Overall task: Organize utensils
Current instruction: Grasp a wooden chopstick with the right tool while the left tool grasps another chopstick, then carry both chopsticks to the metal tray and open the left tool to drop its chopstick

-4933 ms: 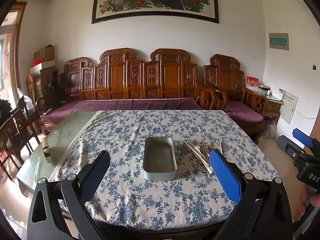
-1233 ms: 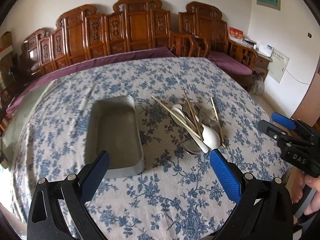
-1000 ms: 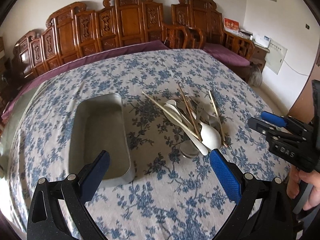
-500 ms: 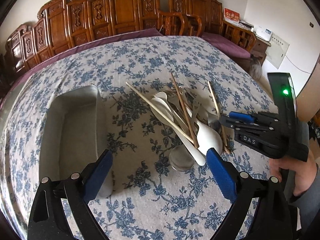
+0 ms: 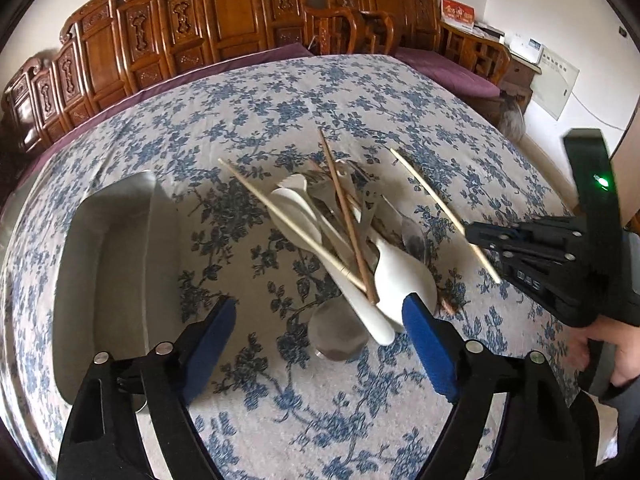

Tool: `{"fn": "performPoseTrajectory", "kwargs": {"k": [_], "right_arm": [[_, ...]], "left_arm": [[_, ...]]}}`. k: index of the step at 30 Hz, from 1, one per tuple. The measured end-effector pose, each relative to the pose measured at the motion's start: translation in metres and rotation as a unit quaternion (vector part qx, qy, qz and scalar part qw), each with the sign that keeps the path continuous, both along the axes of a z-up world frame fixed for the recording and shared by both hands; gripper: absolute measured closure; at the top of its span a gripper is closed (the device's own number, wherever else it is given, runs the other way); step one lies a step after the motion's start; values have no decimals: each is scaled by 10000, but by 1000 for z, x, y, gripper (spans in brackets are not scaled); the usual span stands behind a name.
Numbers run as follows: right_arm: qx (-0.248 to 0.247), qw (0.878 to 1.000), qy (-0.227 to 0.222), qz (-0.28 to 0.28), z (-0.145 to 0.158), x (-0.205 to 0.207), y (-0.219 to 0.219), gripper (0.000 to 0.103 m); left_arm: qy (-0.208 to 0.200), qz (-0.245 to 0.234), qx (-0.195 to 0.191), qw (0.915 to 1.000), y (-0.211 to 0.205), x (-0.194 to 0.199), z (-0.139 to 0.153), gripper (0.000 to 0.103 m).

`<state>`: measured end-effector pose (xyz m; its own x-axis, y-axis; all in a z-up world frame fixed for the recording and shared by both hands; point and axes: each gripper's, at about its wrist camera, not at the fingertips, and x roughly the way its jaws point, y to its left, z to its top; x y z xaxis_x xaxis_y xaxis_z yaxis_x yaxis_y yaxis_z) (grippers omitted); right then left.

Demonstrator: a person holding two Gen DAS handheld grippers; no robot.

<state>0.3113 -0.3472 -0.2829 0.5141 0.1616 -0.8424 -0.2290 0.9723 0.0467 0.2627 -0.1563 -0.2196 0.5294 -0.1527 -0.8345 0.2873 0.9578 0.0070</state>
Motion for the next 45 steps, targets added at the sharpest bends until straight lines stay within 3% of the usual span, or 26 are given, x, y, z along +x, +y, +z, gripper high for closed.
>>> {"fn": "performPoseTrajectory", "kwargs": {"k": [8,15,17,20,21,22,45], "right_arm": [[111,9999,-67,-10,-1,-1,-15,100],[25,9999,-139,76,-1,-3,-13,100],[16,9998,-161,78,-1,-3,-13,99],[11,9998,-165,73,-1,-3,-13,99],[20,9998,-167,70,-2,-3,-13,99],[21,9998,-174,68,-2,-3,-13,99],[1,9997,-228,-85,5,-7,-12,102]], "left_arm": [[168,-131,136,9997,-26,30,-14,53],[381,-156,79,9991,-36,51,-25,72],[473,-112,128,9987,-37,56,-30,82],[454,-82,167,9988,-36,57,-32,84],[451,-74,206,9987,-36,57,-33,88],[481,-86,174,9987,-35,57,-33,99],[100,-138,-4,9999,-18,36,1,100]]}}
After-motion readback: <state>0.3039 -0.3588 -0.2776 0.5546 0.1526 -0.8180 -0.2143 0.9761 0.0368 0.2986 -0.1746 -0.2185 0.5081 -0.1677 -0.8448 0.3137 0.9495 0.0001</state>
